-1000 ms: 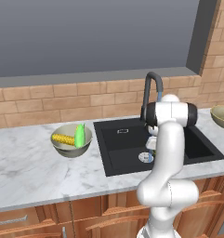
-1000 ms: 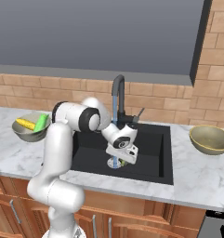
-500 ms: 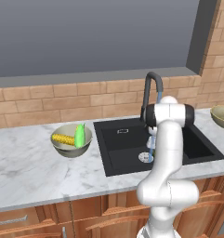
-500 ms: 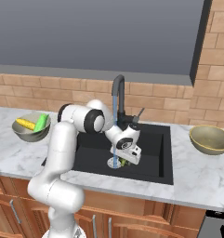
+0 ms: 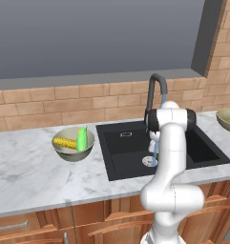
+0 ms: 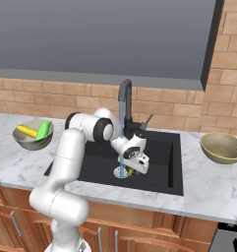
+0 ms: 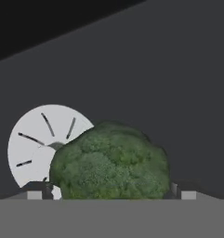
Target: Pick the corns from the sink and place them in one bowl. Place the broccoli in the other bowl. Then turn off the sink faucet.
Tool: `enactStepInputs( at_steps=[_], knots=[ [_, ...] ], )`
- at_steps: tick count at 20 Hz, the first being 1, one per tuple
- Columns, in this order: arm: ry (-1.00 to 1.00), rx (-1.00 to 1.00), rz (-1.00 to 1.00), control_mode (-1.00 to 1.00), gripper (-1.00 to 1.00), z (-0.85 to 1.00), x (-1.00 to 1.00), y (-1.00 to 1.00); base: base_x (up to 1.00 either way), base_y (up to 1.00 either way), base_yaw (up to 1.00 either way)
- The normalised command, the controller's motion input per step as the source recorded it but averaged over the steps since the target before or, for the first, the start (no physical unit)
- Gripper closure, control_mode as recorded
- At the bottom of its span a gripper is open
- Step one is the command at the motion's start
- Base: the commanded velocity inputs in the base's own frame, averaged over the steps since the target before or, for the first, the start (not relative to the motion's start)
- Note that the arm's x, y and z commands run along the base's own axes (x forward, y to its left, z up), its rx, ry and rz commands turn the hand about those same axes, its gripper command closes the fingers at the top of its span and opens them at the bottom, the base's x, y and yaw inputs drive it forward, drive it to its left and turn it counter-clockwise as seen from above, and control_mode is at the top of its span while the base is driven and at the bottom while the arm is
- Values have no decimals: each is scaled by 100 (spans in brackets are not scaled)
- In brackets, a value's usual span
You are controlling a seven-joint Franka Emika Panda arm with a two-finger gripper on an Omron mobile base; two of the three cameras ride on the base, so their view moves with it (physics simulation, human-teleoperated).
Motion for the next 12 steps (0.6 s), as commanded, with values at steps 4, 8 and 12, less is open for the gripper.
enactStepInputs(
  at_steps=[4,8,12],
  knots=[
    [0,-8,-4,-100,-100,-29,12,0,0,0,0],
    [0,-8,-4,-100,-100,-29,9,0,0,0,0],
    [0,-13,-6,-100,100,-24,2,1,0,0,0]
  ],
)
